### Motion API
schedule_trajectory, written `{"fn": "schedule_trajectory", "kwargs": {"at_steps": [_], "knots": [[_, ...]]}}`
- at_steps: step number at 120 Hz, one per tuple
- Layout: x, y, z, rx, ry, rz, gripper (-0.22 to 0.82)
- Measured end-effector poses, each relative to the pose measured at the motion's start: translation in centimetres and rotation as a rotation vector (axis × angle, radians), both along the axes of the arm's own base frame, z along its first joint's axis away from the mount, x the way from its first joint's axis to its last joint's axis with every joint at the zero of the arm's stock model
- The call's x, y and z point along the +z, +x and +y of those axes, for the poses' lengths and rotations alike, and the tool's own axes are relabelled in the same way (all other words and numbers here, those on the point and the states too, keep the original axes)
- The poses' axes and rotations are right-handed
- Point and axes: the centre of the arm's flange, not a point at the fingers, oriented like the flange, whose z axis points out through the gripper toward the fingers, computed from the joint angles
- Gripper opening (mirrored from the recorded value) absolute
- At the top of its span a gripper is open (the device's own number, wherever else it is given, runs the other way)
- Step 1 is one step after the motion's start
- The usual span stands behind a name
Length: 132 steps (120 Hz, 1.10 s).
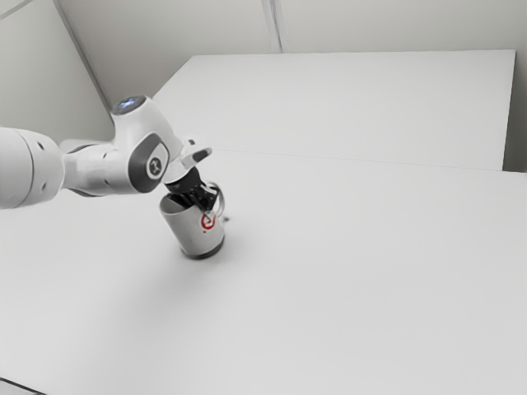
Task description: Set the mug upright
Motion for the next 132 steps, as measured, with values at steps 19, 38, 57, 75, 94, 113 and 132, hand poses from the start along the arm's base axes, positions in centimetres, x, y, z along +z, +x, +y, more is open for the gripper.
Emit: {"fn": "schedule_trajectory", "kwargs": {"at_steps": [19, 38, 57, 75, 94, 113, 132], "knots": [[0.1, 0.1, 0.0, 0.021, 0.000, -0.012, 0.16], [0.8, 0.1, 0.0, 0.037, -0.001, -0.028, 0.40], [3.5, -0.3, -0.5, 0.037, -0.005, -0.055, 0.51], [6.4, -0.7, -1.0, 0.028, -0.008, -0.062, 0.56], [10.4, 0.2, -1.4, -0.033, 0.076, -0.060, 0.58], [15.3, 1.2, -1.6, -0.052, 0.116, -0.054, 0.59], [19.0, 1.3, -1.8, -0.058, 0.139, -0.022, 0.60]]}}
